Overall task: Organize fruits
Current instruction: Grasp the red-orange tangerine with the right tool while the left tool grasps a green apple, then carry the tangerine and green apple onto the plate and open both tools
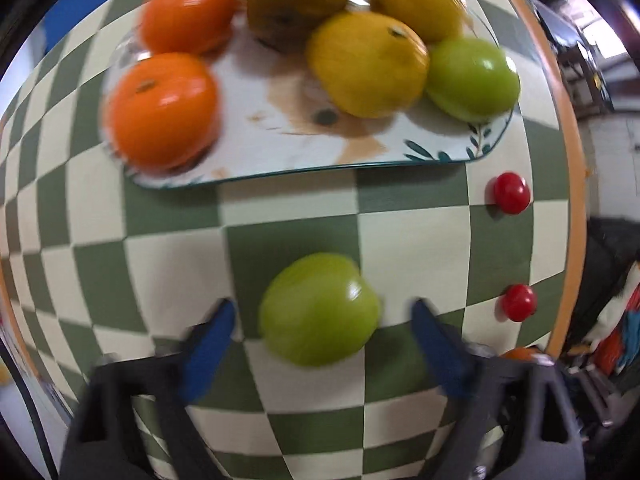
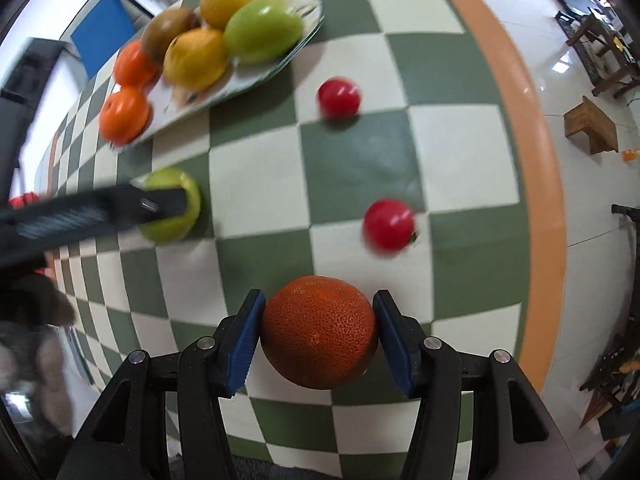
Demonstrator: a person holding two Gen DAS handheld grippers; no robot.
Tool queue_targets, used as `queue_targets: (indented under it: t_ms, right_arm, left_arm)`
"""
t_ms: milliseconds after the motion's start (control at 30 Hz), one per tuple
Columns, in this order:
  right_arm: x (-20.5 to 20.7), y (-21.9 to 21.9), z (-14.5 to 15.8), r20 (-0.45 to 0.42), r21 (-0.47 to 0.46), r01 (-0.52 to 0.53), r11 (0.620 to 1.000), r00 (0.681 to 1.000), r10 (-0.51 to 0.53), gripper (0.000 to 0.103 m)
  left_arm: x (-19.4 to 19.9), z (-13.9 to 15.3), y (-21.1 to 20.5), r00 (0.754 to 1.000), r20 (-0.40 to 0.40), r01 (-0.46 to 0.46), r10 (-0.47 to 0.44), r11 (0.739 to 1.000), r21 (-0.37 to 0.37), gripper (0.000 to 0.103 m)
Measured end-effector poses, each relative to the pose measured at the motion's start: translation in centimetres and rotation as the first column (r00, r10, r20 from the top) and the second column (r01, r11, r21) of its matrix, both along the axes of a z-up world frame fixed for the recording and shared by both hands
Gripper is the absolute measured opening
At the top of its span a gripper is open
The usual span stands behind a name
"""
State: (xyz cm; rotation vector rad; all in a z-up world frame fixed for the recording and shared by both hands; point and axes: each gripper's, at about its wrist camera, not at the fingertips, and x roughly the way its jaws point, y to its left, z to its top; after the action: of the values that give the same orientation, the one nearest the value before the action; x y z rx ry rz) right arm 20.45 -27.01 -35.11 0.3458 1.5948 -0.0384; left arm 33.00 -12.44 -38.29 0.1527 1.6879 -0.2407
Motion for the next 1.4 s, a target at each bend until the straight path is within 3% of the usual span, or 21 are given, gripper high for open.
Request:
queue_targets:
  t_ms: [33,167,367,500,633,733,933,1033,1233,1400]
  right_arm:
    - [0.4,-0.8,0.3,0.006,0.001,0.005,1.0,1.0,-0.005,0.058]
    - [2.0,-1.6,1.3,0.032,0.008,0.013,1.0,0.999,-0.013,0.058]
    - [5.2,-0.9,3.3,0.086,0.044,0.007,0.999,0.996,-0.011,0.058]
    - [8.6,1.2,4.6,0.141,0.098,-0.002,0.995,0.99,-0.012,0.058]
    - [12.9,4.4,4.4,0.171,0.169,0.012,0.985,0.984,-0.041,0.058]
    - [16.6,7.2,4.2,0.191,0.168,-0.007,0.986,0.981,-0.026,0.058]
    - [18.7,10.0,1.8,0.162,0.114,-0.008,0.993,0.987,-0.011,0.058]
    - [18.6,10.9,1.9,0.176,0.092,-0.016,0.996,0.984,0.0,0.058]
    - [17.3,11.3,0.8,0.187,0.091,-0.018,0.996,0.982,0.001,0.058]
    - [17.0,10.6,-0.6,0.175,0.112,0.028,0.993,0.983,-0.047,0.059]
  left_arm:
    - [0.0,-0.3,-0.4,1.0,0.017,0.023,-0.024,0.999,0.031,0.059]
    - [0.0,0.1,-0.1,0.996,0.078,0.036,-0.039,0.999,0.04,0.059]
    - [0.9,4.7,5.0,0.986,0.118,-0.11,0.119,0.991,-0.082,0.059]
    - [3.6,8.7,9.7,0.958,0.153,-0.22,0.244,0.962,-0.159,0.059]
    - [8.0,9.9,13.3,0.926,0.162,-0.316,0.342,0.933,-0.171,0.059]
    - [11.4,8.8,14.9,0.921,0.123,-0.348,0.369,0.923,-0.163,0.059]
    - [15.4,3.8,15.2,0.933,-0.01,-0.357,0.359,0.923,-0.146,0.059]
    - [15.4,2.4,14.7,0.937,-0.049,-0.349,0.346,0.929,-0.121,0.06]
    - [14.8,1.6,14.7,0.924,-0.096,-0.381,0.369,0.91,-0.166,0.06]
    - [14.9,2.0,14.2,0.939,-0.098,-0.342,0.33,0.927,-0.156,0.06]
